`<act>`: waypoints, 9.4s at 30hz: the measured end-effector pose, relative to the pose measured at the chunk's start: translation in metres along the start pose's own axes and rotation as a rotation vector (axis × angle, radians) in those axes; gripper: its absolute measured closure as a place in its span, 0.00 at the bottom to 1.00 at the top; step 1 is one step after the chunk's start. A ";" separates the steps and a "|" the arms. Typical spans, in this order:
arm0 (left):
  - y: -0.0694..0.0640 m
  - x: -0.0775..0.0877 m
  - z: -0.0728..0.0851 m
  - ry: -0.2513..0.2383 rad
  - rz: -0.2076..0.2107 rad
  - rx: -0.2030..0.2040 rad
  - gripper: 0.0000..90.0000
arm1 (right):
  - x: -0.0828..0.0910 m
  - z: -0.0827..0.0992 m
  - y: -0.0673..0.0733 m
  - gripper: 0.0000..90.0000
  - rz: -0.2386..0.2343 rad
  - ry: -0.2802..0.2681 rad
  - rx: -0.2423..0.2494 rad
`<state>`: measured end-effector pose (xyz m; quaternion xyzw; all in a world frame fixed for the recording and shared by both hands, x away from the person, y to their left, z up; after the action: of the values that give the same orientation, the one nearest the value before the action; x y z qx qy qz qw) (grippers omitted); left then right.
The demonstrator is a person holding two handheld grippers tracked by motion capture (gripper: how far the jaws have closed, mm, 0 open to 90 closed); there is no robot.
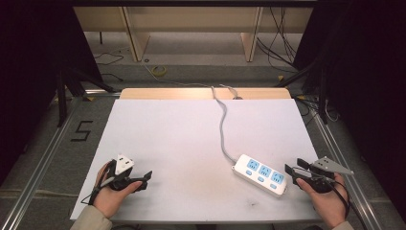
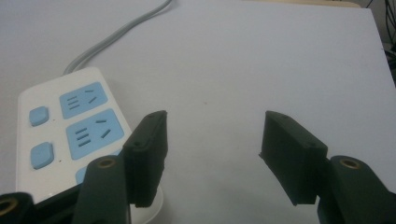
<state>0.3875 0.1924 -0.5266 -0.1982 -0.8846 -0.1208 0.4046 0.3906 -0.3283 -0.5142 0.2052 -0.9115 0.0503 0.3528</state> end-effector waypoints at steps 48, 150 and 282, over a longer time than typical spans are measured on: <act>0.001 -0.003 0.002 0.018 -0.019 -0.011 0.18 | 0.009 -0.020 0.018 1.00 -0.004 0.202 0.168; 0.002 -0.005 0.002 0.022 -0.026 -0.014 0.18 | 0.001 -0.036 0.060 1.00 -0.147 0.632 0.304; 0.002 -0.007 0.002 0.029 -0.026 -0.024 0.18 | -0.004 -0.014 0.080 1.00 -0.154 0.839 0.379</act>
<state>0.3912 0.1933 -0.5326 -0.1895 -0.8796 -0.1393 0.4135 0.3695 -0.2511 -0.5023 0.2952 -0.6468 0.2682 0.6501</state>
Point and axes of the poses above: each handheld gripper's, and its own axes: x roughly backward along the jaws, z roughly out of its underside, y roughly to its left, the point moved 8 cm from there along -x, roughly forward along the jaws, and after that the axes turned 12 degrees about y, right-handed, at the moved point
